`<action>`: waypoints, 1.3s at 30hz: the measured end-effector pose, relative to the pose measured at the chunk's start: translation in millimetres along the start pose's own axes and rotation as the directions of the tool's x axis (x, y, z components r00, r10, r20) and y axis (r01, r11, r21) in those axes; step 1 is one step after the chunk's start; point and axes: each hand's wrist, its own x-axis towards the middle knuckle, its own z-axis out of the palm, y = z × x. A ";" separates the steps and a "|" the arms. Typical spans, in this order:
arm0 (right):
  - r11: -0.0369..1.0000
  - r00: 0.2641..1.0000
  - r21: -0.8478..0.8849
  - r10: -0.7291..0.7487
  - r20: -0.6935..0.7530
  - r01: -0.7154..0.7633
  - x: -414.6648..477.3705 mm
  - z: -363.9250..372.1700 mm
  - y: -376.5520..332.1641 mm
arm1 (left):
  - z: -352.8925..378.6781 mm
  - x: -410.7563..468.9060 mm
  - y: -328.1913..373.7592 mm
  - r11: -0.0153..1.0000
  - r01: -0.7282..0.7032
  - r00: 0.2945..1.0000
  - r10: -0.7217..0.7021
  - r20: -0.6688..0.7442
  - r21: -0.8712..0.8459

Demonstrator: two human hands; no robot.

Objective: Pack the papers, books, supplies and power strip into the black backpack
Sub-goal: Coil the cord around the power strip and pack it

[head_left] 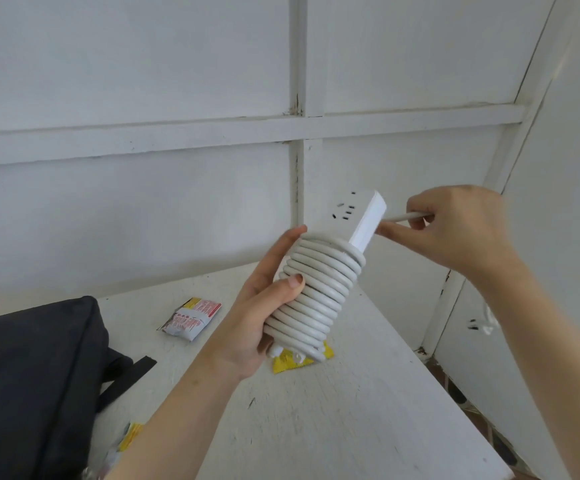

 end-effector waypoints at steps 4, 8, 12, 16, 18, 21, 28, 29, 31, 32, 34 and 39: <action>0.997 0.997 -0.004 -0.073 -0.030 0.073 9.9 -4.6 -30.1 | -7.4 -0.7 21.9 0.993 -0.120 0.986 0.121 -0.113 0.012; 0.990 0.993 0.079 -0.113 -0.046 0.116 9.2 -4.3 -68.2 | -22.9 -7.6 42.7 0.980 -0.182 0.959 0.195 -0.205 0.081; 0.977 0.982 0.104 -0.185 -0.025 0.186 8.0 -3.7 -103.0 | -33.2 -23.4 55.0 0.957 -0.208 0.904 0.267 -0.335 0.202; 0.968 0.972 0.101 -0.233 0.042 0.228 8.8 -2.8 -124.9 | -49.3 -40.9 55.5 0.870 -0.157 0.876 0.341 -0.341 0.467; 0.959 0.957 0.133 -0.265 0.119 0.250 8.7 -3.6 -135.6 | -57.2 -51.6 56.6 0.823 -0.128 0.863 0.368 -0.346 0.554; 0.942 0.951 0.255 -0.264 0.161 0.218 4.8 -0.5 -150.7 | -63.5 -67.7 60.8 0.738 -0.104 0.858 0.406 -0.316 0.667; 0.931 0.909 0.234 -0.336 0.247 0.281 -5.0 -0.6 -189.5 | -74.7 -95.4 70.3 0.471 -0.020 0.824 0.507 -0.253 0.882; 0.931 0.906 0.250 -0.331 0.265 0.268 -5.0 -3.0 -191.2 | -76.7 -99.2 70.7 0.445 -0.007 0.821 0.514 -0.249 0.895; 0.913 0.897 0.358 -0.314 0.312 0.195 -6.1 -10.1 -193.6 | -81.6 -106.1 71.6 0.410 0.018 0.804 0.536 -0.257 0.912; 0.883 0.888 0.451 -0.303 0.345 0.126 -7.0 -13.7 -194.1 | -84.0 -108.6 72.3 0.391 0.033 0.792 0.551 -0.263 0.920; 0.762 0.867 0.647 -0.296 0.401 -0.039 -9.4 -19.7 -196.9 | -87.7 -112.5 74.8 0.357 0.076 0.775 0.567 -0.280 0.931; 0.763 0.848 0.646 -0.354 0.394 0.018 -16.0 -19.2 -205.7 | -88.9 -116.4 84.4 0.200 0.227 0.812 0.501 -0.298 0.953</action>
